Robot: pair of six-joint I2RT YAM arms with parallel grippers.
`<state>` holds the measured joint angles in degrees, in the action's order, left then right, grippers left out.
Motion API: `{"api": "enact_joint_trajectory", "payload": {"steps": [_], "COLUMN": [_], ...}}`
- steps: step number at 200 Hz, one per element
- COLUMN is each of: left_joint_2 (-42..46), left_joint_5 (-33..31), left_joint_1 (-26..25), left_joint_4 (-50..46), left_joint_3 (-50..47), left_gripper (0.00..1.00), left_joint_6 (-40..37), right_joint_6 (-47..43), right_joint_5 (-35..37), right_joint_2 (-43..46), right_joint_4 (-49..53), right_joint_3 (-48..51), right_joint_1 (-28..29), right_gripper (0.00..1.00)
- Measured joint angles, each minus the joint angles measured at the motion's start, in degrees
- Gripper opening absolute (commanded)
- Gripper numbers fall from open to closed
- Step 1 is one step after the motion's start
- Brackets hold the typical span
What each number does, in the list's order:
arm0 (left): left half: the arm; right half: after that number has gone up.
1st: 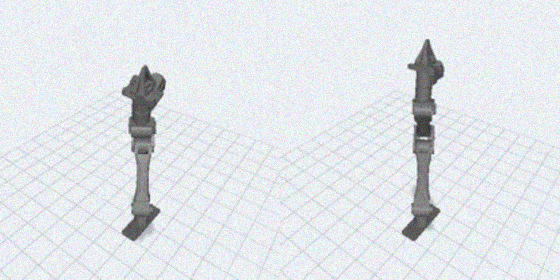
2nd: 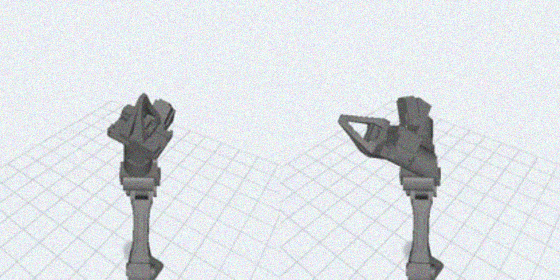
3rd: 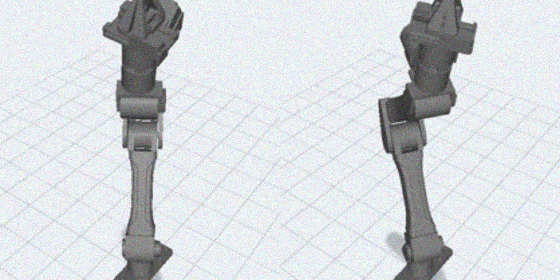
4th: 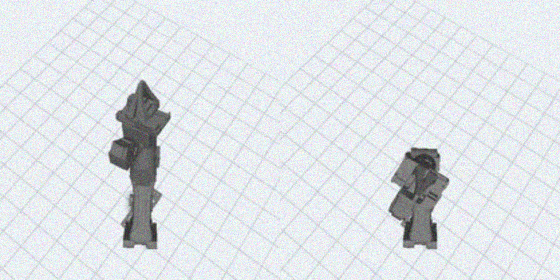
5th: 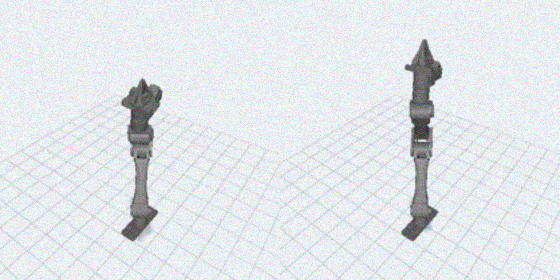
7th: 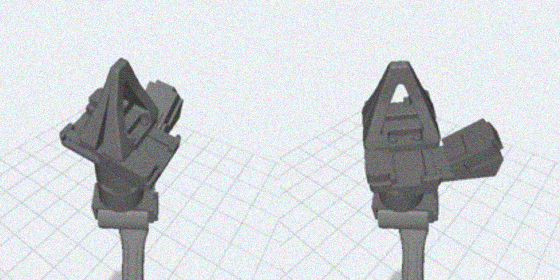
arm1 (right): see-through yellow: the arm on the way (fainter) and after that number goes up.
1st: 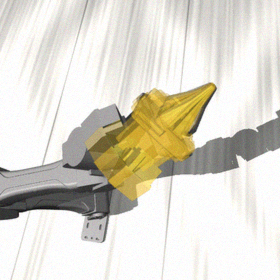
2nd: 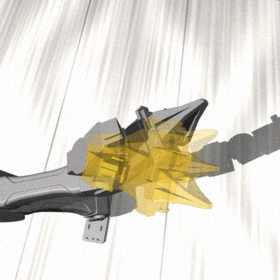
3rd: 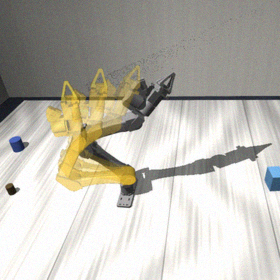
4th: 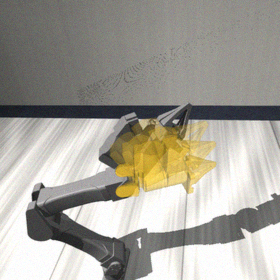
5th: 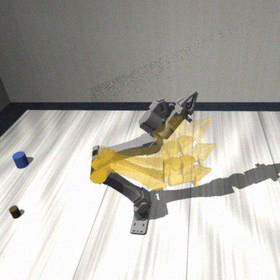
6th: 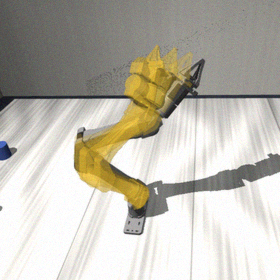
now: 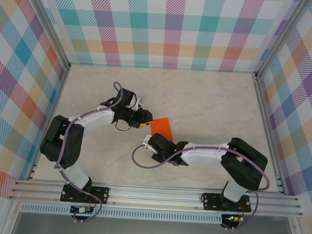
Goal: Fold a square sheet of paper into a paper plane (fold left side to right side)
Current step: Third fold the triangle at the center of the table.
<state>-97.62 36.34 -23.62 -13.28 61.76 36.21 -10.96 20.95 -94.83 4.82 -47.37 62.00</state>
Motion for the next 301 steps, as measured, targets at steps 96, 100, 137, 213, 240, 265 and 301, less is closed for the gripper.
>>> {"api": "enact_joint_trajectory", "payload": {"steps": [96, 100, 137, 213, 240, 265, 301], "left_joint_2": [-23.2, -23.6, -26.4, -26.8, -26.8, -26.8, -26.8], "left_joint_5": [1.0, 0.9, -0.5, -1.6, -1.7, -1.9, -1.9], "left_joint_1": [-6.2, -6.3, -6.6, -6.9, -7.0, -7.0, -7.0], "left_joint_4": [-6.2, -6.4, -9.2, -10.5, -10.6, -10.6, -10.6], "left_joint_3": [20.7, 20.9, 22.7, 23.6, 23.6, 23.6, 23.6], "left_gripper": [0.24, 0.24, 0.23, 0.21, 0.2, 0.2, 0.19], "left_joint_6": [-4.6, -4.6, -6.0, -8.2, -8.7, -8.9, -8.9], "right_joint_6": [2.8, 2.9, 3.8, 8.2, 9.3, 10.6, 12.4], "right_joint_5": [-4.3, -4.5, -7.2, -20.3, -27.0, -31.8, -37.3], "right_joint_2": [0.0, 0.0, 0.2, 0.9, 0.4, -1.2, -3.7], "right_joint_4": [0.8, 0.8, 1.7, 5.0, 6.9, 6.9, 6.9], "right_joint_3": [-0.8, -0.9, -1.6, -4.0, -5.9, -7.2, -7.2], "right_joint_1": [-2.6, -2.7, -3.7, -12.9, -17.7, -21.2, -24.8], "right_gripper": [0.0, 0.0, 0.0, 0.0, 0.0, 0.0, 0.0]}}
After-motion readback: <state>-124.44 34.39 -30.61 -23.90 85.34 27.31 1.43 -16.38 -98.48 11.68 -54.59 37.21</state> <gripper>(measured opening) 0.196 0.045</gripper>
